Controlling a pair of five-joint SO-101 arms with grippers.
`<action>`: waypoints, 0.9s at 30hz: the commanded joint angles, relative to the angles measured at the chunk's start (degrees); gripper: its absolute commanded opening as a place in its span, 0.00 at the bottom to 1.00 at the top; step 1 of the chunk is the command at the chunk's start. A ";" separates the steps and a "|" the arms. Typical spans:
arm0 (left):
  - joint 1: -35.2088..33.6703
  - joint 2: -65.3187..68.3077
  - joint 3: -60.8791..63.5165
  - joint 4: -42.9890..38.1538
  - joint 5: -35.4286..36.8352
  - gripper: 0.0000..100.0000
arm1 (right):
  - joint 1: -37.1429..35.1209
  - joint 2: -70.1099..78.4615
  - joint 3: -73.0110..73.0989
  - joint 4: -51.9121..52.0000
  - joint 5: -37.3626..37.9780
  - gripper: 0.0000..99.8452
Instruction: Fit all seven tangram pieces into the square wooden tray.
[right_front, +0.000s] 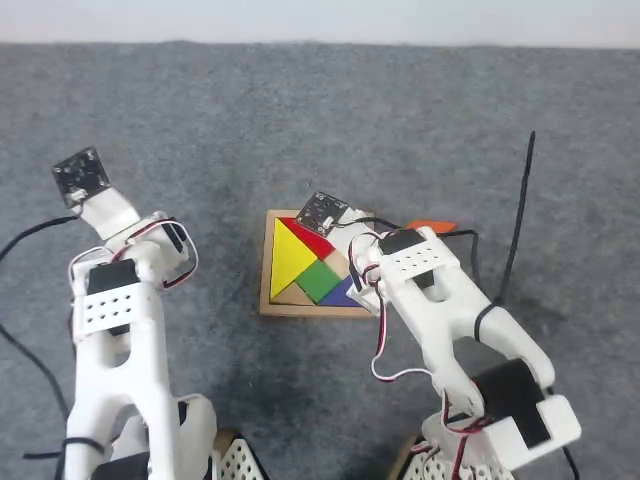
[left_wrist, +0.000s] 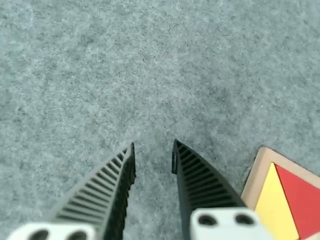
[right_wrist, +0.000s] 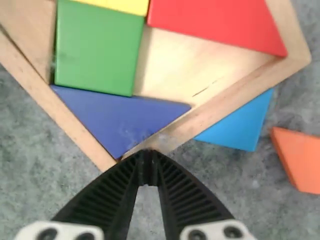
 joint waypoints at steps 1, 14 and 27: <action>0.00 -2.29 -1.10 -1.58 0.53 0.13 | 0.92 -6.29 -2.73 3.12 -0.62 0.01; 0.00 -2.29 -1.10 -1.58 0.53 0.13 | 23.69 -20.53 2.64 -1.98 -9.05 0.01; 0.09 -2.29 -1.01 -1.49 0.53 0.13 | 21.05 2.77 -13.71 5.93 -6.07 0.21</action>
